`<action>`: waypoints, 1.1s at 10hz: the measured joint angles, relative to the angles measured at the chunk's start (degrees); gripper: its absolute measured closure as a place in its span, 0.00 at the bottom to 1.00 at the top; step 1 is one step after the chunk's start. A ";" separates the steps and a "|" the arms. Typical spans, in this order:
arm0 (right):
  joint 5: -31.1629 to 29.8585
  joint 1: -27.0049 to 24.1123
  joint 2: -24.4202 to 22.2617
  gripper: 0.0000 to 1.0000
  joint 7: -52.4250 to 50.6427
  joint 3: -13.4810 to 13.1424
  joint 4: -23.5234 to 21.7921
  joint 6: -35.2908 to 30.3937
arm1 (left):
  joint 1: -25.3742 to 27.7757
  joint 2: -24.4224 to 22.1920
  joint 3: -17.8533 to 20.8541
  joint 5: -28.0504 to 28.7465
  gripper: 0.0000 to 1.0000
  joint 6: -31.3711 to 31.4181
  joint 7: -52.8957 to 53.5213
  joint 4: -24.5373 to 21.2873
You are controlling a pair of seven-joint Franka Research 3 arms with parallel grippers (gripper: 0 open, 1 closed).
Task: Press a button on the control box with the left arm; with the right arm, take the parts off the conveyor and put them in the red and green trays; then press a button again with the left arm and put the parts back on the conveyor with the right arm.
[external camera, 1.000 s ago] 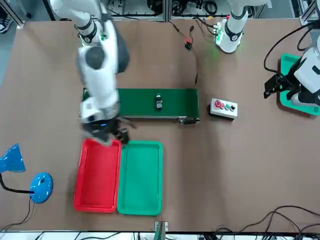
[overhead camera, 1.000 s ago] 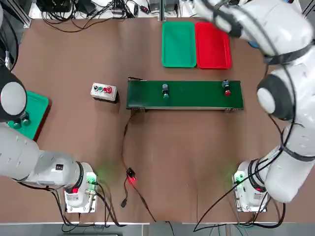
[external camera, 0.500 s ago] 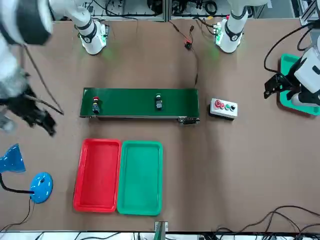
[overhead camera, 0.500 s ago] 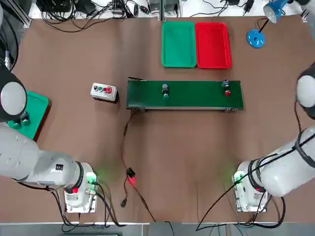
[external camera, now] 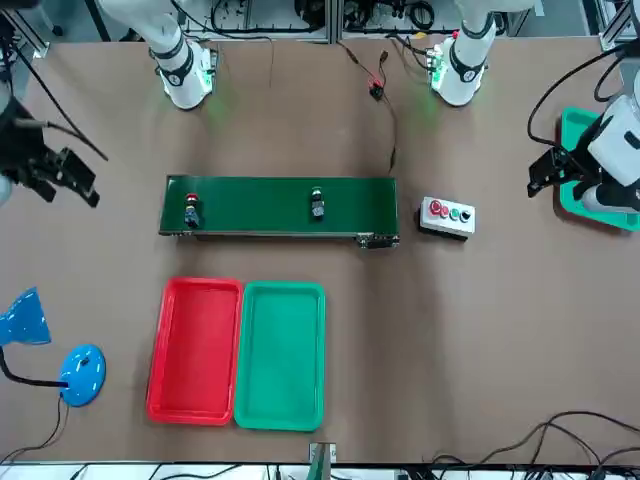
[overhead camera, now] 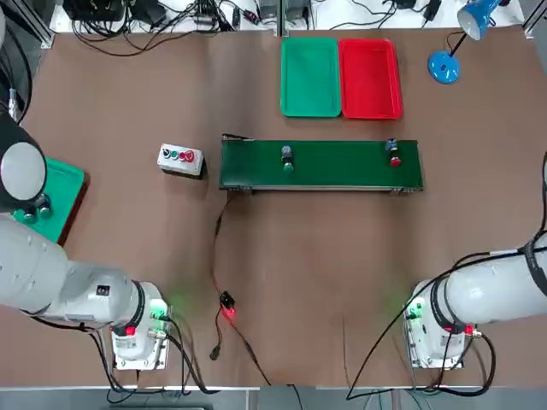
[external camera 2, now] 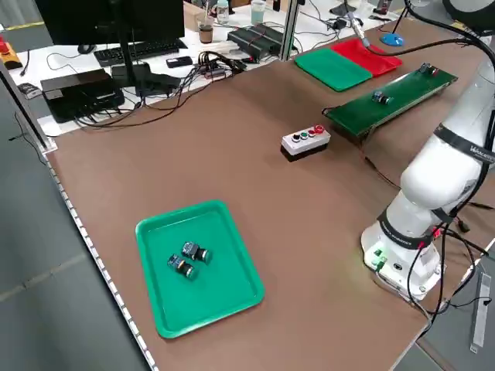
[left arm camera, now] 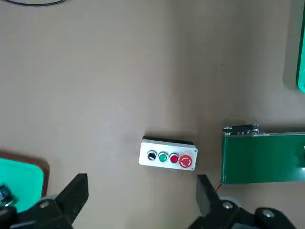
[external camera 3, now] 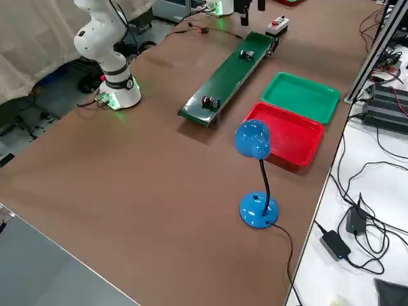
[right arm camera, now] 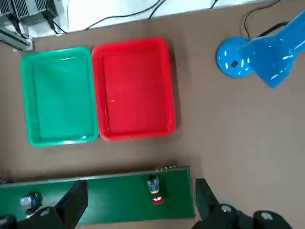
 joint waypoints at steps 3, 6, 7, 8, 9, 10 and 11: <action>0.20 -1.72 -1.09 0.00 -1.13 0.13 -0.06 -0.80 | -0.01 0.00 -0.01 0.00 0.00 0.00 0.00 0.00; 4.78 -2.50 -1.10 0.00 -1.46 -1.61 -0.11 -1.27 | 0.01 0.00 0.06 0.00 0.00 0.00 0.00 0.00; 4.91 -2.60 -1.10 0.00 -1.67 -1.81 -0.11 -1.32 | 0.03 0.00 0.13 0.00 0.00 0.00 0.00 0.00; 4.92 -2.59 -1.10 0.00 -1.67 -1.79 -0.11 -1.32 | 0.05 0.00 0.16 0.00 0.00 0.00 0.00 0.00; 4.91 -2.59 -1.10 0.00 -1.68 -1.79 -0.11 -1.32 | 0.05 0.00 0.17 0.00 0.00 0.00 0.00 0.00; 4.45 -2.59 -1.10 0.00 -1.78 -1.76 -0.11 -1.32 | 0.05 0.00 0.17 0.00 0.00 -0.07 0.00 0.00; 3.96 -2.59 -1.10 0.00 -1.97 -1.70 -0.14 -1.45 | 0.05 0.00 0.17 0.00 0.00 -0.17 0.00 0.00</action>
